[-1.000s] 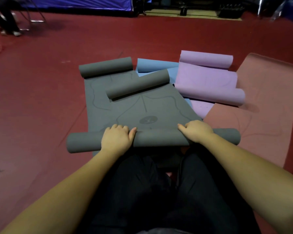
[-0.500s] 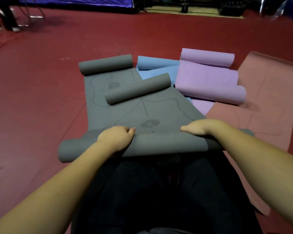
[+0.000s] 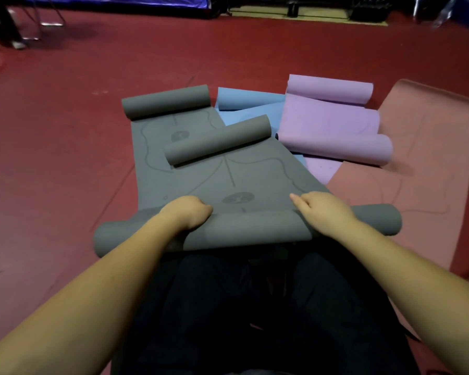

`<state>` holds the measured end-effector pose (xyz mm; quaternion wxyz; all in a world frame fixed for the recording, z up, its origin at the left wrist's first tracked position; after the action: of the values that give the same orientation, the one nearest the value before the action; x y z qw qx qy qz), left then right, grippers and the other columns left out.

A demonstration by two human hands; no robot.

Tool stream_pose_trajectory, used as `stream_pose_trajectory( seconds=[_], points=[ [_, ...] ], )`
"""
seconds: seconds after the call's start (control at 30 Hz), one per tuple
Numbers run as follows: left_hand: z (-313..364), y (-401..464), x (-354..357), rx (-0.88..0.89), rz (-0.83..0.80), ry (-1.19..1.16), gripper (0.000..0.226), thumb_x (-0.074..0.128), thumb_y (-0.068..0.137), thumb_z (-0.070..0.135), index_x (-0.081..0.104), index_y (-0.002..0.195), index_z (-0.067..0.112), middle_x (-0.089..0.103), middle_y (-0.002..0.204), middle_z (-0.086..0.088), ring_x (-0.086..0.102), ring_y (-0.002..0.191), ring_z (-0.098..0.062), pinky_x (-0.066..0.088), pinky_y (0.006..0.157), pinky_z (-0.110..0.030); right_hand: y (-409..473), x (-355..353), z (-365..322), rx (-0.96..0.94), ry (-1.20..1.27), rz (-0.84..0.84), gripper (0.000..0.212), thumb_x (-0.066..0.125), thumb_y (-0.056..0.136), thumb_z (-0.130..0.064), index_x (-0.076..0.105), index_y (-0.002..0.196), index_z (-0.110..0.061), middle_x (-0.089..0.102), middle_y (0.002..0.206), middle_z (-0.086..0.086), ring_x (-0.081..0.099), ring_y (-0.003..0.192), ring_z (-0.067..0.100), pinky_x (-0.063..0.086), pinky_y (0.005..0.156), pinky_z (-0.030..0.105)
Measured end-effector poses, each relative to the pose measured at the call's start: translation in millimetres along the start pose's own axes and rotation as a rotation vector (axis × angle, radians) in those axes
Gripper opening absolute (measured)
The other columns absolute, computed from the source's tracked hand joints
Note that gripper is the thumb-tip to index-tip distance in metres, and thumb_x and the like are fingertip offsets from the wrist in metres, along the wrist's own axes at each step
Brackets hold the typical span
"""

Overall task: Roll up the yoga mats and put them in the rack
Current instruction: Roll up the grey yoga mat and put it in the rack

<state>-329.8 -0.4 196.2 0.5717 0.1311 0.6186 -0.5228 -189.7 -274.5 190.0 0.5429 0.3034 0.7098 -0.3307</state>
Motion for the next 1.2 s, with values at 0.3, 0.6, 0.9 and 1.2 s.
stream_pose_trajectory(
  seconds=[0.3,0.6,0.9,1.2],
  points=[
    [3.3,28.9,-1.1,0.037,-0.2,0.047,0.041,0.041,0.1,0.035,0.062,0.127,0.013,0.053,0.142,-0.013,0.051,0.123,-0.031,0.038,0.102,-0.038,-23.7,29.4,0.2,-0.016,-0.168,0.212,0.063,0.022,0.088,-0.063,0.062,0.078,-0.016,0.065,0.078,0.005,0.062,0.081,0.031,0.041,0.07,0.037],
    [2.1,0.2,12.8,0.039,0.476,0.008,0.047,0.032,0.102,0.038,0.068,0.088,0.01,0.068,0.096,-0.014,0.058,0.086,-0.033,0.046,0.073,-0.038,-4.0,19.3,-3.5,0.025,-0.177,0.145,0.047,0.033,0.098,-0.056,0.05,0.074,-0.019,0.068,0.095,0.008,0.061,0.094,0.032,0.027,0.067,0.033],
    [1.2,-18.2,37.2,0.141,0.591,0.247,0.06,0.028,0.1,0.05,0.067,0.077,0.011,0.065,0.081,-0.009,0.061,0.085,-0.033,0.042,0.073,-0.04,20.8,5.2,-6.7,0.114,-0.099,-0.149,0.068,0.02,0.097,-0.062,0.071,0.11,-0.019,0.066,0.118,0.01,0.059,0.108,0.031,0.044,0.083,0.036],
    [3.8,-14.8,13.3,0.175,0.573,0.226,0.056,0.029,0.103,0.046,0.069,0.084,0.012,0.07,0.101,-0.012,0.062,0.096,-0.033,0.042,0.083,-0.038,19.0,-18.8,-10.7,0.159,-0.082,-0.257,0.073,0.023,0.095,-0.061,0.061,0.129,-0.009,0.056,0.137,0.018,0.054,0.12,0.033,0.043,0.097,0.039]
  ],
)
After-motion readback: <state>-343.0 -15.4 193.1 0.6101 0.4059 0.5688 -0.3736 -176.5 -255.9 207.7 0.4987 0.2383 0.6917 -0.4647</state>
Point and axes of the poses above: each hand's wrist, its own y-axis towards the middle knuckle, its own x-axis out of the palm, z = x × y, the point moved 1 cm from there along y, towards the middle knuckle
